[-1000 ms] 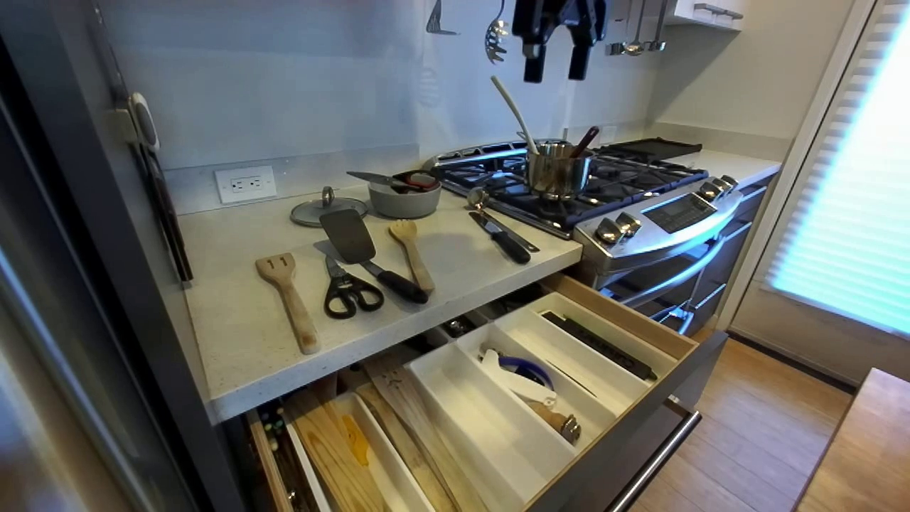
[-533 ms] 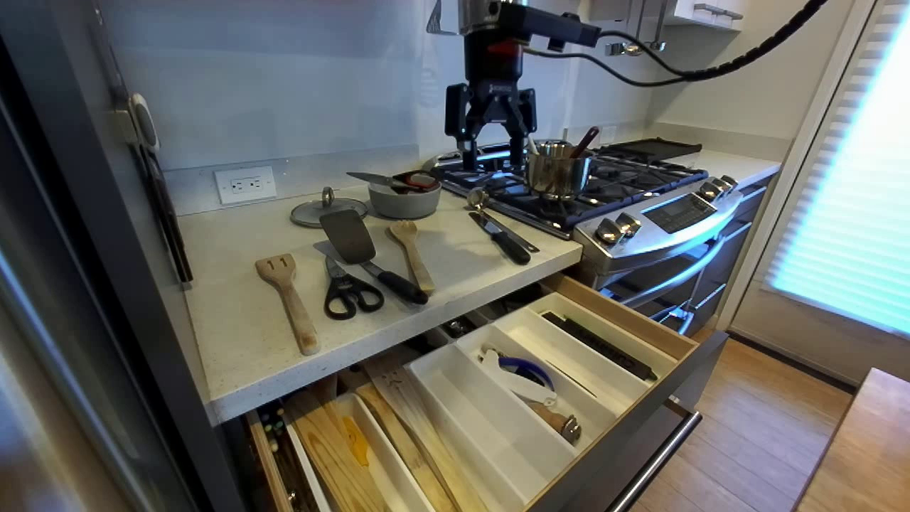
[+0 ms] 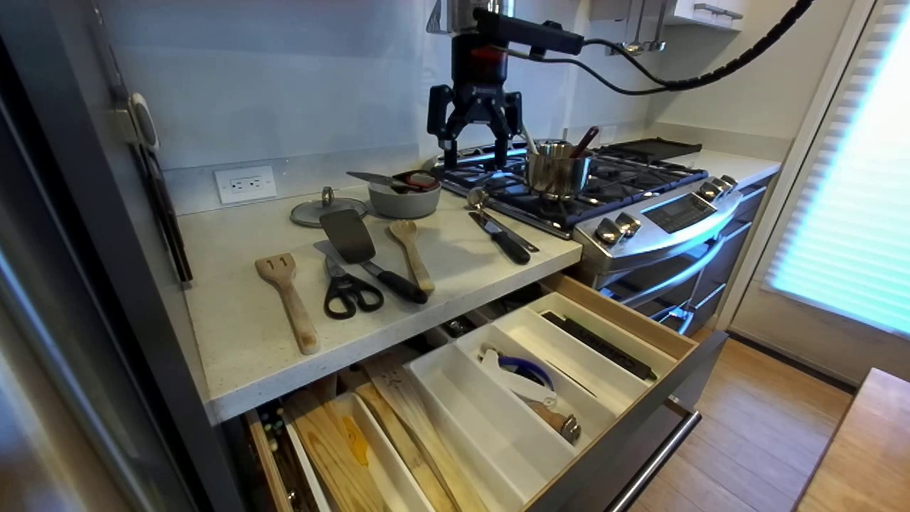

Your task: Put the spoon into the pot

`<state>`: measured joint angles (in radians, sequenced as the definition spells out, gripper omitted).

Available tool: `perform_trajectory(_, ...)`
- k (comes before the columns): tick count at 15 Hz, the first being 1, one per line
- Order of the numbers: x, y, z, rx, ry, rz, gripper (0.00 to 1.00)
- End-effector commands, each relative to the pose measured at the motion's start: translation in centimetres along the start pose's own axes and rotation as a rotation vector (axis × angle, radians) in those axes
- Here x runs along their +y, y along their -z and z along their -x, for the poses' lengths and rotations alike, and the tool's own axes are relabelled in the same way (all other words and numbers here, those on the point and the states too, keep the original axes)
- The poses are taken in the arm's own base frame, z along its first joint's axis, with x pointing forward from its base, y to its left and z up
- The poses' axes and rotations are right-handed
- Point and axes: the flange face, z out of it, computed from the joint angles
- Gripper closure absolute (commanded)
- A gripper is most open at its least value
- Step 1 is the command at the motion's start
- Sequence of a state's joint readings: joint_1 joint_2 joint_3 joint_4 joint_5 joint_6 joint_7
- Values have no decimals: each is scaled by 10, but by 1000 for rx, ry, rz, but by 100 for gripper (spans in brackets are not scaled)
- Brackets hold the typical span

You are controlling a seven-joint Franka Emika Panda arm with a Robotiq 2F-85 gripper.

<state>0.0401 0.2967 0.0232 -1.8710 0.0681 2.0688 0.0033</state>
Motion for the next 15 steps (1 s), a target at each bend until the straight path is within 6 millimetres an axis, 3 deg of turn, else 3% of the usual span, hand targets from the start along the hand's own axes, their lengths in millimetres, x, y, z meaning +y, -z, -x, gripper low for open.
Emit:
perform_trajectory(1,-7,-38,-33,113,-154,-84,0)
perform_trajectory(6,-31,-89,-78,260,-309,-64,0)
perform_trajectory(10,-47,-120,-102,267,-330,-18,3)
perform_trajectory(14,-40,-138,-114,233,-340,-6,8)
perform_trajectory(15,-37,-143,-115,226,-336,-13,16)
